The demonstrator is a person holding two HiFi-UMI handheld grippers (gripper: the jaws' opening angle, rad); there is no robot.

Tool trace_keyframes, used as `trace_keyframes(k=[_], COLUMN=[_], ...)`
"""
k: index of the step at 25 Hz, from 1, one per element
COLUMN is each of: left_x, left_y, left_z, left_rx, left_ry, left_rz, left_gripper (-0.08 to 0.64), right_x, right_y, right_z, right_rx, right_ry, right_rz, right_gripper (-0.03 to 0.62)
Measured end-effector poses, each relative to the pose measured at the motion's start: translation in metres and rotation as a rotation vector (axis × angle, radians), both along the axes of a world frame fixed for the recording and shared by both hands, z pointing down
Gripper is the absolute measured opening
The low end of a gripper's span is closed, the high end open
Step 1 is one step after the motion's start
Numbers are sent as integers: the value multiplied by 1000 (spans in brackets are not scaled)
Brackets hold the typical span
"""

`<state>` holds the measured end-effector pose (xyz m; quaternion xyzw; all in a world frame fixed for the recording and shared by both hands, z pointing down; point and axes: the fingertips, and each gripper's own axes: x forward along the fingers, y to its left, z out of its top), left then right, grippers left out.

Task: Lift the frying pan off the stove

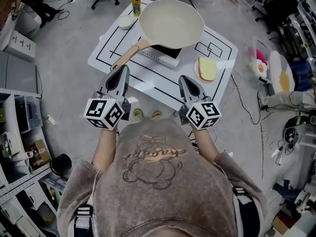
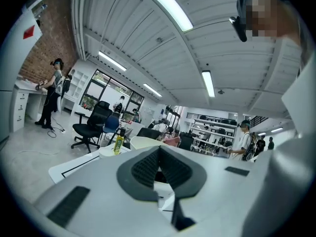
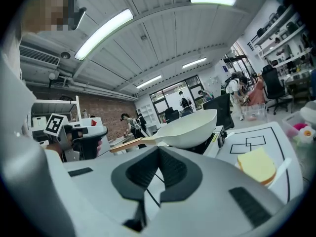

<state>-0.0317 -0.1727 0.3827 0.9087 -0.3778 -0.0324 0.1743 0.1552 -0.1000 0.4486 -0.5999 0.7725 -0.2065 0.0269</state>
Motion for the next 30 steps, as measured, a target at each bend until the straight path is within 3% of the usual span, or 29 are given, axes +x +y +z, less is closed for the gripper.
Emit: trace_keyframes(k=[13, 22, 30], left_x=[8, 19, 39], left_y=[-33, -53, -77], left_z=[-13, -11, 2], left_rx=[39, 9, -41], left_ry=[-6, -98, -255], left_rz=[66, 181, 301], left_gripper=[30, 278, 391], right_x=[-6, -11, -9], right_y=[-23, -35, -42], right_z=[-2, 2, 10], right_rx=[14, 4, -6], right_ry=[-15, -15, -21], right_rz=[65, 65, 71], right_gripper=[-9, -9, -9])
